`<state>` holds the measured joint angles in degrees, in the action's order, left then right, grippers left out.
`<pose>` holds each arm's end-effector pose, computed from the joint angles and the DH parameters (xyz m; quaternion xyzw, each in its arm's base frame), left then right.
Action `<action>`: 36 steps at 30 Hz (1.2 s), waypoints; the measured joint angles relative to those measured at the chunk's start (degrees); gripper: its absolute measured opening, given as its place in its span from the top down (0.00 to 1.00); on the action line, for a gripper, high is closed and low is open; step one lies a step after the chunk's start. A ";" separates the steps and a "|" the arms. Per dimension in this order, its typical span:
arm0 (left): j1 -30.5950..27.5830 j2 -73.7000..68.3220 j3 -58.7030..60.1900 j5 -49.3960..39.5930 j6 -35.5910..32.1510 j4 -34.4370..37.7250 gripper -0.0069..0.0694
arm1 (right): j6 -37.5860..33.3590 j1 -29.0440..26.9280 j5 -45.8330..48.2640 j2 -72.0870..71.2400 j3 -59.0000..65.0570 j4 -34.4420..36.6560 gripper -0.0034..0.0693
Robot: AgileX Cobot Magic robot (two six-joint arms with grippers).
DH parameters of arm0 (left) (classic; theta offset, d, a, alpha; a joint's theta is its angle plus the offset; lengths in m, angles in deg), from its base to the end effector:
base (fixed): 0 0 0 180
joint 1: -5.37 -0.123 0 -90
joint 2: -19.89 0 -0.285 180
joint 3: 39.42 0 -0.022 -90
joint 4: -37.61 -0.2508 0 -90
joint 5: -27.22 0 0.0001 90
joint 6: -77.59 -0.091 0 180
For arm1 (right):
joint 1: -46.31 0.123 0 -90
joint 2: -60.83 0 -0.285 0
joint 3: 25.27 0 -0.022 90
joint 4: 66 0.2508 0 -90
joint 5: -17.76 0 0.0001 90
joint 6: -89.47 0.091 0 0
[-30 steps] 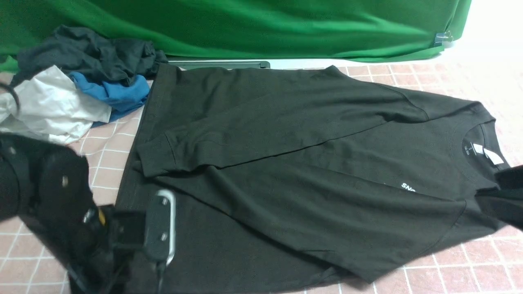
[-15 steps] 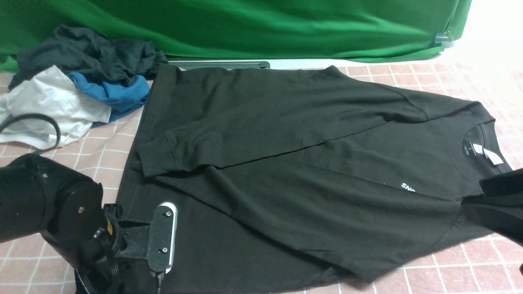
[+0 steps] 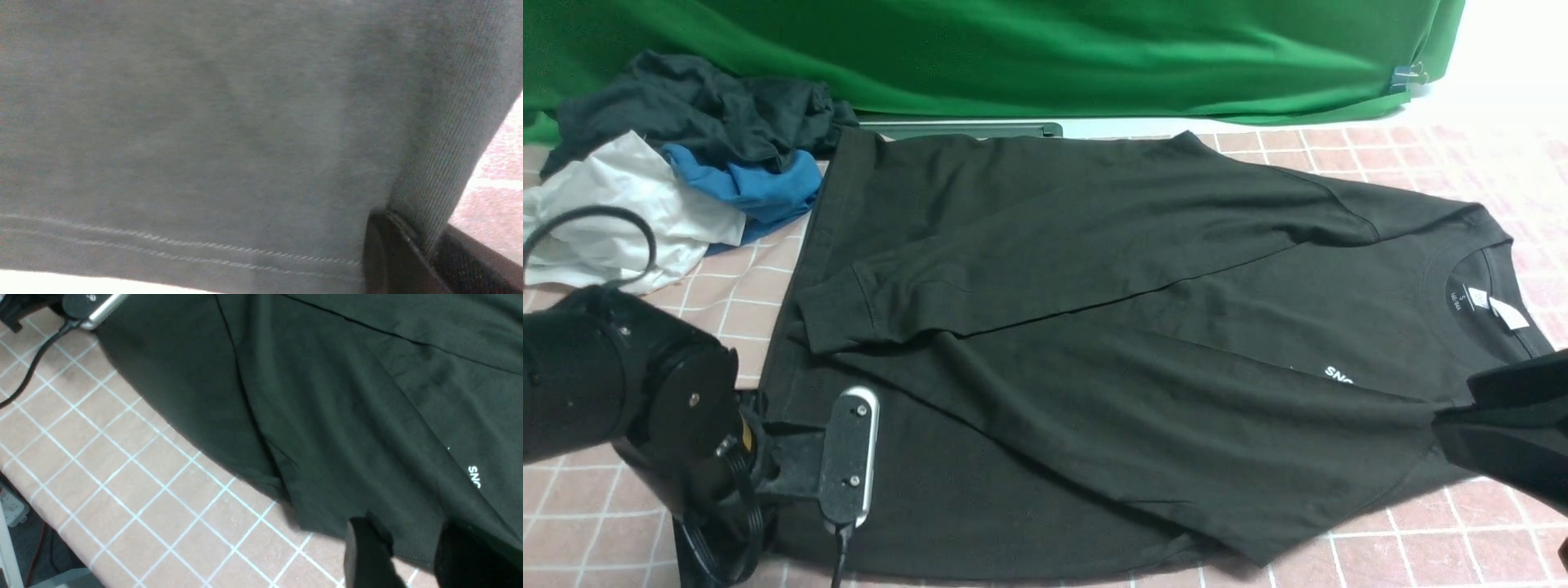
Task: Fold a long-sleeved shirt over a pink coffee tablecloth.
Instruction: 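Grasp the near edge of the shirt at its hem and shoulder corners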
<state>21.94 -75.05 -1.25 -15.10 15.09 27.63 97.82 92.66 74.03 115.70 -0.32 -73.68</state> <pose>0.2239 -0.0555 0.1616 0.6814 0.7283 0.0717 0.0127 0.1053 0.0957 0.3571 -0.3142 0.8705 0.1132 0.3615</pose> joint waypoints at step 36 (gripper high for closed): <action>0.00 18.77 -6.26 -7.07 15.30 10.90 0.87 | -43.35 -20.14 -16.82 36.65 10.72 -6.89 0.34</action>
<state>21.94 -56.29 -7.51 -22.17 30.40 38.53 54.48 72.52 57.21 152.35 10.40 -80.57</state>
